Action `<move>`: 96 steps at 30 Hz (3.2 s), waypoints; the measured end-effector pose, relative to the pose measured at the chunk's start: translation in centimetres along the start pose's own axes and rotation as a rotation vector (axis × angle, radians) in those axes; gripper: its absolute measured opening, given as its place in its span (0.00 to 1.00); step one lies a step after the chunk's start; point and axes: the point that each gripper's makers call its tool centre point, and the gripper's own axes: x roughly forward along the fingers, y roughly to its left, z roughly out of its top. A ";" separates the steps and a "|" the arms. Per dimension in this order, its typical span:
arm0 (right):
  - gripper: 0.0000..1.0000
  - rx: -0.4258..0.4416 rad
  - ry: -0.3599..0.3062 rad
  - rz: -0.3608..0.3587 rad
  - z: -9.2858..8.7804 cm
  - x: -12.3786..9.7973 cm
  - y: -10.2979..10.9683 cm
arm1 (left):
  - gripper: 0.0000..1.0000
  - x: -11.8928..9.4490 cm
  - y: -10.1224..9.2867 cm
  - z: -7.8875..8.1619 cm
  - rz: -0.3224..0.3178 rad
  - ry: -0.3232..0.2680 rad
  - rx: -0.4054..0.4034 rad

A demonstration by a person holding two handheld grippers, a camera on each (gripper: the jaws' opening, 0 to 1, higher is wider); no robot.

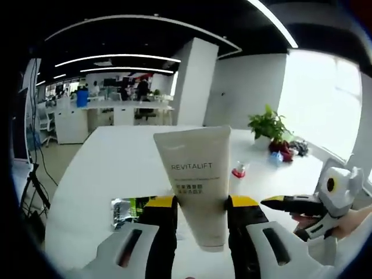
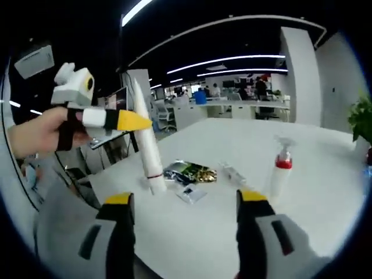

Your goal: Arrange the skincare products in the storage area until every visible bottle or jar stands upright without overlapping.

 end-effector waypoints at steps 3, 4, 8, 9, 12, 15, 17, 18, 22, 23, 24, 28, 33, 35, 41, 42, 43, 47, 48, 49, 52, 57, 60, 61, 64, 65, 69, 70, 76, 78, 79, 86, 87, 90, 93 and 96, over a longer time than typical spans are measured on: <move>0.62 -0.024 -0.008 0.031 0.8 0.4 0.9 | 0.30 -0.1 -1.3 -0.2 -0.027 -0.003 -0.005; 0.60 -0.025 -0.009 0.033 0.9 0.5 1.0 | 0.30 -0.1 -1.8 -0.3 -0.040 -0.002 -0.009; 0.52 -0.044 -0.031 0.053 1.8 0.7 1.7 | 0.30 -0.2 -2.5 -0.4 -0.054 -0.001 -0.017; 0.46 -0.056 -0.038 0.058 2.1 0.7 1.8 | 0.30 -0.2 -2.6 -0.5 -0.057 0.003 -0.018; 0.36 -0.066 -0.033 0.071 2.2 1.0 2.0 | 0.30 -0.3 -3.0 -0.6 -0.063 0.007 -0.027; 0.36 -0.075 -0.031 0.080 2.4 1.3 2.3 | 0.30 -0.5 -3.6 -0.6 -0.077 0.005 -0.041; 0.34 -0.077 -0.038 0.087 2.6 1.4 2.5 | 0.30 -0.6 -4.0 -0.6 -0.082 0.001 -0.044; 0.33 -0.083 -0.042 0.089 2.8 1.5 2.6 | 0.30 -0.6 -4.1 -0.5 -0.084 0.000 -0.046; 0.28 -0.097 -0.045 0.091 3.0 1.5 2.8 | 0.30 -0.7 -4.4 -0.6 -0.095 0.003 -0.042; 0.28 -0.098 -0.046 0.090 3.0 1.6 2.8 | 0.30 -0.7 -4.5 -0.6 -0.096 0.004 -0.042; 0.28 -0.101 -0.044 0.088 3.0 1.6 2.8 | 0.30 -0.7 -4.5 -0.6 -0.097 0.004 -0.042; 0.26 -0.115 -0.041 0.087 3.0 1.5 2.8 | 0.30 -0.7 -4.7 -0.6 -0.102 0.005 -0.043; 0.22 -0.170 -0.024 0.074 3.0 1.5 2.9 | 0.31 -0.7 -5.0 -0.7 -0.111 0.009 -0.021; 0.22 -0.172 -0.014 0.074 2.8 1.5 2.9 | 0.31 -0.7 -5.0 -0.8 -0.113 0.013 -0.016; 0.20 -0.123 -0.019 0.106 2.5 1.3 3.0 | 0.31 -0.8 -5.1 -1.0 -0.130 0.006 -0.040; 0.20 -0.118 -0.015 0.112 2.4 1.3 3.0 | 0.31 -0.8 -5.2 -1.0 -0.141 0.006 -0.045; 0.20 -0.113 -0.013 0.117 2.3 1.2 3.0 | 0.31 -0.8 -5.3 -1.1 -0.150 0.006 -0.052; 0.19 -0.071 -0.019 0.155 2.1 0.6 2.8 | 0.31 -1.0 -6.0 -1.0 -0.222 -0.007 -0.082; 0.19 -0.080 -0.016 0.179 2.0 0.4 2.9 | 0.31 -1.1 -6.2 -1.1 -0.239 -0.005 -0.087; 0.19 -0.082 -0.014 0.189 2.0 0.2 2.9 | 0.31 -1.1 -6.3 -1.2 -0.250 0.000 -0.088; 0.19 -0.091 -0.013 0.248 2.1 -0.4 3.3 | 0.36 -1.1 -6.6 -1.6 -0.277 0.018 -0.087; 0.19 -0.093 -0.010 0.345 2.5 -1.3 4.3 | 0.36 -2.0 -9.1 -1.8 -0.473 0.057 -0.145; 0.19 -0.027 -0.027 0.402 2.8 -1.9 4.7 | 0.34 -2.2 -9.0 -1.5 -0.502 0.053 -0.087; 0.19 -0.009 -0.039 0.423 3.1 -2.1 4.7 | 0.33 -2.4 -9.1 -1.3 -0.515 0.052 -0.086; 0.19 0.016 -0.045 0.479 3.5 -2.8 5.0 | 0.30 -3.1 -9.7 -0.7 -0.591 0.051 -0.093; 0.19 0.012 -0.042 0.504 3.7 -3.2 5.1 | 0.30 -3.3 -9.9 -0.7 -0.610 0.052 -0.075; 0.19 -0.010 -0.022 0.595 4.0 -4.0 6.0 | 0.30 -4.2 -10.9 -0.6 -0.693 0.078 0.002; 0.19 -0.020 -0.017 0.617 4.1 -4.2 6.3 | 0.31 -4.4 -11.2 -0.5 -0.713 0.079 0.014; 0.19 0.035 -0.035 0.692 4.9 -4.7 7.0 | 0.29 -5.1 -12.0 0.4 -0.790 0.071 0.015; 0.19 0.050 -0.037 0.714 5.0 -4.8 7.2 | 0.26 -5.2 -11.9 0.6 -0.802 0.073 0.024; 0.19 0.053 -0.038 0.720 5.0 -4.8 7.2 | 0.25 -5.3 -11.9 0.8 -0.808 0.069 0.025; 0.19 0.015 -0.015 0.787 4.6 -5.3 8.3 | 0.22 -5.9 -12.3 1.6 -0.884 0.079 0.090; 0.19 0.016 -0.021 0.796 4.7 -5.4 8.4 | 0.22 -5.9 -12.3 1.5 -0.888 0.087 0.105; 0.19 0.013 -0.038 0.803 4.9 -5.5 8.5 | 0.22 -5.9 -12.6 1.1 -0.909 0.113 0.144; 0.19 0.023 -0.072 0.802 5.4 -5.4 8.1 | 0.20 -6.0 -12.8 0.5 -0.928 0.139 0.195; 0.19 0.039 -0.092 0.804 5.7 -5.5 7.8 | 0.17 -6.1 -13.0 0.7 -0.945 0.129 0.195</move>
